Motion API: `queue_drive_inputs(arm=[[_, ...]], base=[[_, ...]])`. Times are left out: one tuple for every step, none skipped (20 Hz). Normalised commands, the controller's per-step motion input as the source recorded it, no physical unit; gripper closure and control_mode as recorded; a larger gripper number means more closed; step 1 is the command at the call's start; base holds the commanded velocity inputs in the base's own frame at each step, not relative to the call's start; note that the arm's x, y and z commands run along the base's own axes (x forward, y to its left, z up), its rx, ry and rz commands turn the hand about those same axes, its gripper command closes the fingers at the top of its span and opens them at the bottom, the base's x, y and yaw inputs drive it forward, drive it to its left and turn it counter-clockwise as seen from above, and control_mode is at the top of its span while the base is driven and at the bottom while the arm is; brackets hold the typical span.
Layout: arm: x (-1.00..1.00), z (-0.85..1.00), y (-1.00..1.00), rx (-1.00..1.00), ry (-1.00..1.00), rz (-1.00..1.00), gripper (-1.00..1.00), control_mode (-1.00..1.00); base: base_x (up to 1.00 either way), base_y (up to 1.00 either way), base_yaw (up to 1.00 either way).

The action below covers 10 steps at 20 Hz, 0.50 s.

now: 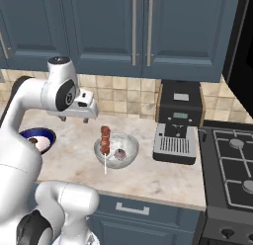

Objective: Place the bowl containing the shrimp and mushroom in the microwave. Close the microwave door and press the start button to microwave the meal.

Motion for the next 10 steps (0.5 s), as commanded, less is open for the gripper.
queue_drive_inputs(arm=[[-0.28, -0.36, 0.26, 0.13, 0.0, -0.01, -1.0, -1.0], [-0.25, -0.36, 0.37, 0.14, -0.02, -0.05, -1.0, -1.0], [-0.24, -0.36, 0.4, 0.16, -0.03, -0.07, -1.0, -1.0], [-0.25, -0.36, 0.46, 0.16, -0.03, -0.09, -1.0, -1.0], [-0.24, -0.38, 0.5, 0.17, -0.04, -0.12, -1.0, -1.0], [-0.22, -0.41, 0.55, 0.17, -0.05, -0.15, -1.0, -1.0], [-0.2, -0.43, 0.58, 0.18, -0.03, -0.17, -1.0, -1.0], [-0.24, -0.44, 0.64, 0.17, -0.01, -0.2, -1.0, -1.0], [-0.24, -0.44, 0.66, 0.16, 0.0, -0.21, -1.0, -1.0], [-0.22, -0.43, 0.66, 0.16, 0.0, -0.22, -1.0, -1.0]], base=[[0.0, 0.0, 0.0], [0.0, 0.0, 0.0], [0.0, 0.0, 0.0], [0.0, 0.0, 0.0], [0.0, 0.0, 0.0], [0.0, 0.0, 0.0], [0.0, 0.0, 0.0], [0.0, 0.0, 0.0], [0.0, 0.0, 0.0], [0.0, 0.0, 0.0]])
